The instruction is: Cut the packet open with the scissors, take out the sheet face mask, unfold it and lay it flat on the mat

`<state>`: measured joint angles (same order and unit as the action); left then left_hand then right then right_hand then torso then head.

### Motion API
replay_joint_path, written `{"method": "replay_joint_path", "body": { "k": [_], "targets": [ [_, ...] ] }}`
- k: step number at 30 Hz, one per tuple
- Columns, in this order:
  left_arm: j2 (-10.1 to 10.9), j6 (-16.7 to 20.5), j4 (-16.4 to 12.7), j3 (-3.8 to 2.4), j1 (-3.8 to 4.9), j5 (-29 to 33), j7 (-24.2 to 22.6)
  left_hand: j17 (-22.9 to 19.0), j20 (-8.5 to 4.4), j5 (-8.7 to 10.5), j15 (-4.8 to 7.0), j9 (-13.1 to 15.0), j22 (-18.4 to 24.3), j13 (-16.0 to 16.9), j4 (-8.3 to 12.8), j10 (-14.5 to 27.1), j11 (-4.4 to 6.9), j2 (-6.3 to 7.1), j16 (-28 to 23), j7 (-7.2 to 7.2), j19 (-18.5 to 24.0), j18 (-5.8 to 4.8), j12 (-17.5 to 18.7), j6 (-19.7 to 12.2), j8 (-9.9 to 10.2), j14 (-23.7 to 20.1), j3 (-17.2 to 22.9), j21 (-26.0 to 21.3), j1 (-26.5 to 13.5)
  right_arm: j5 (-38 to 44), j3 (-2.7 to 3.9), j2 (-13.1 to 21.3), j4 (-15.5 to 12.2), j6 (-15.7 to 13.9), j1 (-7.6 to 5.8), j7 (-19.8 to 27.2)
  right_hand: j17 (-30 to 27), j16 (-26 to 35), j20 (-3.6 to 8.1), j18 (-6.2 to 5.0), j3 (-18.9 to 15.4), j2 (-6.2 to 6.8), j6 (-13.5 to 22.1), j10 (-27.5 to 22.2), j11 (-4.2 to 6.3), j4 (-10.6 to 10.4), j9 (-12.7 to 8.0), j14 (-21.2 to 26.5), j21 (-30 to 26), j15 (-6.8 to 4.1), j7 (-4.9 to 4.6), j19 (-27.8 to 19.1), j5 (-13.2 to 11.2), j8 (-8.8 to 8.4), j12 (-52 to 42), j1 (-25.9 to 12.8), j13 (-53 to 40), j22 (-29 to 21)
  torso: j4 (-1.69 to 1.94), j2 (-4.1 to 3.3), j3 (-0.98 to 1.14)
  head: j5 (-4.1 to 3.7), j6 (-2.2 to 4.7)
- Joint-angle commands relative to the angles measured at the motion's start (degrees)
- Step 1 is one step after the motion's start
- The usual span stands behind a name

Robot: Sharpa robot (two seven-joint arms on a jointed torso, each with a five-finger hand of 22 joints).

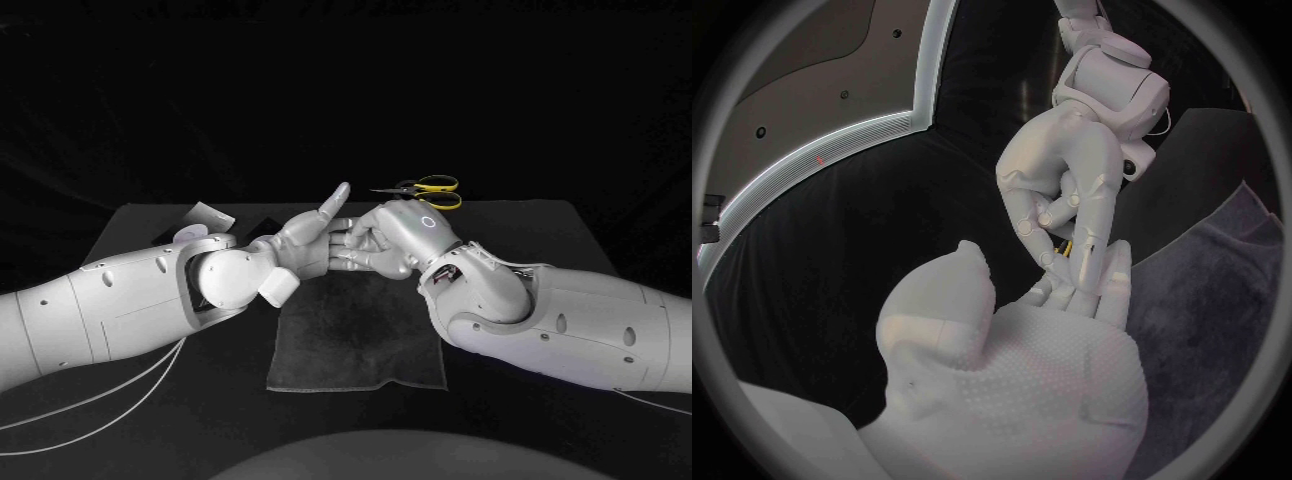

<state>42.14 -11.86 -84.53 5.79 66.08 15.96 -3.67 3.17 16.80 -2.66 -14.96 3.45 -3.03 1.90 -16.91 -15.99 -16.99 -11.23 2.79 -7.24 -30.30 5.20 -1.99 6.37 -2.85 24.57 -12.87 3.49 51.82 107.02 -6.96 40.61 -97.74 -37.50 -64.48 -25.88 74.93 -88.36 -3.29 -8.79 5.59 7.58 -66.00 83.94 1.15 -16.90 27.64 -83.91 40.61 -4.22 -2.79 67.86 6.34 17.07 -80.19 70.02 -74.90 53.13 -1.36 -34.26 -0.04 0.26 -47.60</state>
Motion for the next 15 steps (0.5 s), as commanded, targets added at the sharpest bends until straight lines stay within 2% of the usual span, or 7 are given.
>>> {"method": "replay_joint_path", "body": {
  "k": [1,10,15],
  "targets": [
    [-0.15,-0.45,-0.13,-0.07,0.04,-1.06,-0.38,-0.07,-0.12,-0.02,-0.08,0.06,0.08,-0.09,0.04,0.39,-0.06,-0.11,-0.20,-3.65,0.43,0.63,0.23,0.34,0.00,-0.41,-0.44,-0.17,0.63,2.09,0.06,-0.42,0.40,1.68,-0.03,-2.86,11.95,-0.40,-0.08,-0.92,-0.39,-0.39,0.00,4.04,0.48,-0.02,0.14,-5.43,-0.04,-0.33,0.26,0.43,0.33,0.30,0.33,-0.23,-8.71,0.02,-0.04,-0.01,0.00,-0.02,-0.05],
    [-0.25,-0.38,-0.24,-0.07,0.05,-1.51,-0.24,-0.08,-0.13,-0.02,-0.09,0.09,0.09,-0.08,0.04,0.31,-0.06,-0.15,-0.21,-3.66,0.45,0.60,0.21,0.38,-0.02,-0.44,-0.50,-0.19,0.69,3.53,0.06,-1.48,1.24,4.68,-0.07,-4.23,11.38,-0.15,-0.12,-1.01,-0.94,0.10,0.45,3.85,0.43,0.05,0.93,-5.30,-0.84,-0.30,0.20,0.10,-0.62,0.26,1.15,-0.35,-8.25,-0.40,-0.02,0.02,0.01,-0.16,-0.08],
    [-0.27,-0.41,-0.25,-0.07,0.05,-1.58,-0.13,-0.07,-0.13,-0.02,-0.09,0.07,0.09,-0.08,0.04,0.34,-0.06,-0.17,-0.21,-3.67,0.50,0.59,0.21,0.37,-0.01,-0.43,-0.55,-0.22,0.73,4.05,0.06,-1.82,1.36,5.88,-0.09,-4.54,11.19,-0.04,-0.19,-1.06,-0.75,0.17,0.83,3.77,0.43,0.19,1.79,-5.26,-1.35,-0.29,0.22,-0.09,-0.74,0.23,1.49,1.31,-8.10,-0.56,0.01,-0.02,0.02,-0.13,-0.05]
  ]
}}
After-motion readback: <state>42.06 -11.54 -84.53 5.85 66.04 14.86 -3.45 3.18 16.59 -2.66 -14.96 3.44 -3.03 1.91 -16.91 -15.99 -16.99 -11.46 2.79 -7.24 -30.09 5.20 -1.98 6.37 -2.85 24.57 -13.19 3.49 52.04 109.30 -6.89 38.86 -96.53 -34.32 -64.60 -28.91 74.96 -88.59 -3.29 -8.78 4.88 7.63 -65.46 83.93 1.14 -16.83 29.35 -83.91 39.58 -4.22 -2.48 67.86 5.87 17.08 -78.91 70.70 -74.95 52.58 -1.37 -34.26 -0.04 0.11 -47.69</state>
